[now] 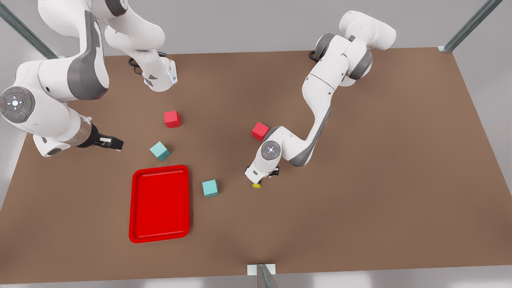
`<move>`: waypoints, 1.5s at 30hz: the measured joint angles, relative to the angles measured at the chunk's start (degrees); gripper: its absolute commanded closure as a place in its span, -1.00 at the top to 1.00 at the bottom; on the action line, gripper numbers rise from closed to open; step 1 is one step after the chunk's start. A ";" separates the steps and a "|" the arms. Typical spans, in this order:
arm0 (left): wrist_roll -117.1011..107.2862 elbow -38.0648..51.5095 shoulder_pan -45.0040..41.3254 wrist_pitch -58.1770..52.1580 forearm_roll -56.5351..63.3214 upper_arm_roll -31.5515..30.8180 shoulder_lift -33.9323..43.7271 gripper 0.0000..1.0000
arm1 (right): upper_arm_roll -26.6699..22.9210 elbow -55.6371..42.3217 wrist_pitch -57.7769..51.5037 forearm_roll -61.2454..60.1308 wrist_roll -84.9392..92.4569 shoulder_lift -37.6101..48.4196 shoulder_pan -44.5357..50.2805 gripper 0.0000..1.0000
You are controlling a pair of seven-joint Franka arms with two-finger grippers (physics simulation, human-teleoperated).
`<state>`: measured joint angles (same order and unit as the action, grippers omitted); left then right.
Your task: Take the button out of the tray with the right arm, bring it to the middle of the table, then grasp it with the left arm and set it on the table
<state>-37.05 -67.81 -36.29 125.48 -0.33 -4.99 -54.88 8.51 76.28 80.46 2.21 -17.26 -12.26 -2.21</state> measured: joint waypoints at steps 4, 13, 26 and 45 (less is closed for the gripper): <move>4.40 0.91 0.12 -0.61 -0.12 -0.01 -1.29 1.00 | -0.18 -1.63 -0.43 -0.29 2.35 -0.10 -1.70 1.00; 13.45 7.56 -0.66 -0.07 -0.19 -0.17 -6.41 1.00 | -0.16 -3.03 -0.91 -0.68 6.07 -0.11 -3.97 1.00; 20.32 6.55 -0.79 -4.03 -0.34 -0.02 -6.64 1.00 | -0.01 -3.03 -1.28 -0.76 9.05 -0.11 -4.41 1.00; 18.20 9.77 -0.55 -2.33 -0.45 -0.10 -8.57 0.47 | 0.02 -3.18 -1.09 -0.65 10.60 -0.12 -4.50 1.00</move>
<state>-18.85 -58.04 -36.84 123.15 -0.78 -5.09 -63.45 8.53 73.09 79.36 1.56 -6.66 -12.38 -6.71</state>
